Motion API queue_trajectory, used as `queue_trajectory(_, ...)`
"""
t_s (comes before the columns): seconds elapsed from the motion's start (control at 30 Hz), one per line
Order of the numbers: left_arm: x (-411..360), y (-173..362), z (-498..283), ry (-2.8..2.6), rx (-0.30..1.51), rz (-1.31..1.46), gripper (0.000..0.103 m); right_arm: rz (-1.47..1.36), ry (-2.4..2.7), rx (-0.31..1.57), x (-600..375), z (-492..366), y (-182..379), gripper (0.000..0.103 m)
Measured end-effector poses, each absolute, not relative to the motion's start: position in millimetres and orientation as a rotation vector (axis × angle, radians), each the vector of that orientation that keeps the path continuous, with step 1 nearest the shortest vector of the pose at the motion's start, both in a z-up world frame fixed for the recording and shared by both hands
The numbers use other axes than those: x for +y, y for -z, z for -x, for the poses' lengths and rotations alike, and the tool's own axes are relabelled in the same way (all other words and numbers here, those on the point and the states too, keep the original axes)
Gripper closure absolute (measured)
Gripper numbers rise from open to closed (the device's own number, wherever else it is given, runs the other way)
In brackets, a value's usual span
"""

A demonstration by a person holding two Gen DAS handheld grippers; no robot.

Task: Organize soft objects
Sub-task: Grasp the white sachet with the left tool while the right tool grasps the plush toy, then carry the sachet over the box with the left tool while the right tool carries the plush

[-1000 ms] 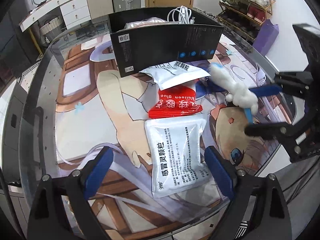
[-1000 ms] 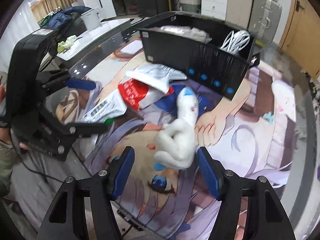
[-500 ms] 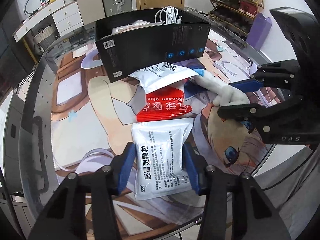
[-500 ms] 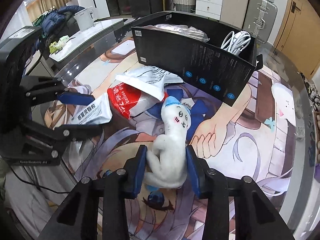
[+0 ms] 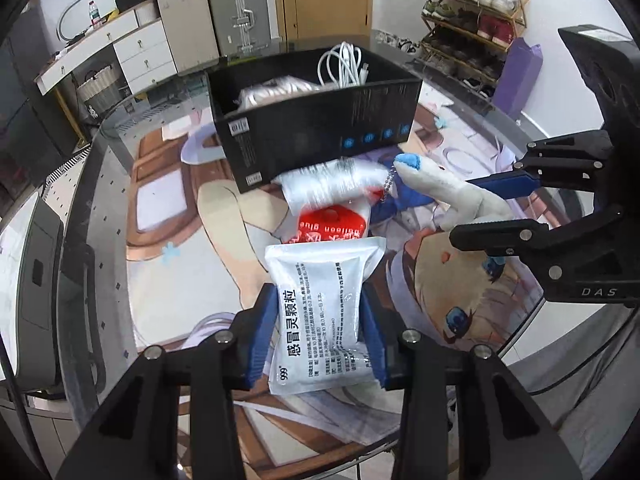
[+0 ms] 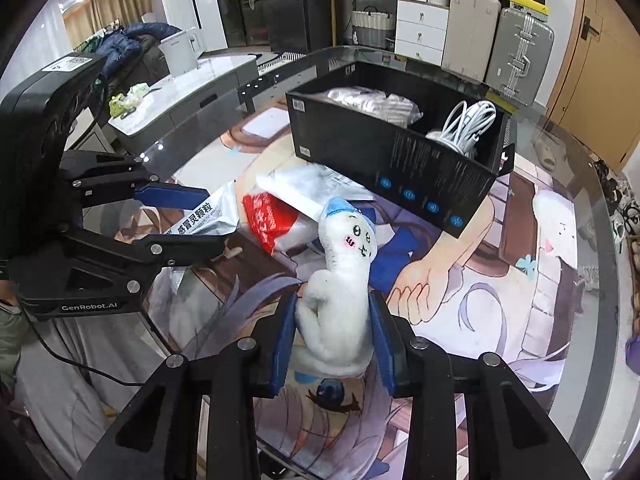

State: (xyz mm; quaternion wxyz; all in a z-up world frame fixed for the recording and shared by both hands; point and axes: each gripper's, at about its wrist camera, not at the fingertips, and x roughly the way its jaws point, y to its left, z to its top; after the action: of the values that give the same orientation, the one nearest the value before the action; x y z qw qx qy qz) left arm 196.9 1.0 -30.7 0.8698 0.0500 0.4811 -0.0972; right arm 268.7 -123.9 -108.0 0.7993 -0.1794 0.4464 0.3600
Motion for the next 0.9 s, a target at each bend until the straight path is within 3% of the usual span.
queue_trajectory(0.9,-4,-47,-187,0.219,0.775,-0.092,0.064,0.289,-0.769,0.779,-135,-261,24,0.067)
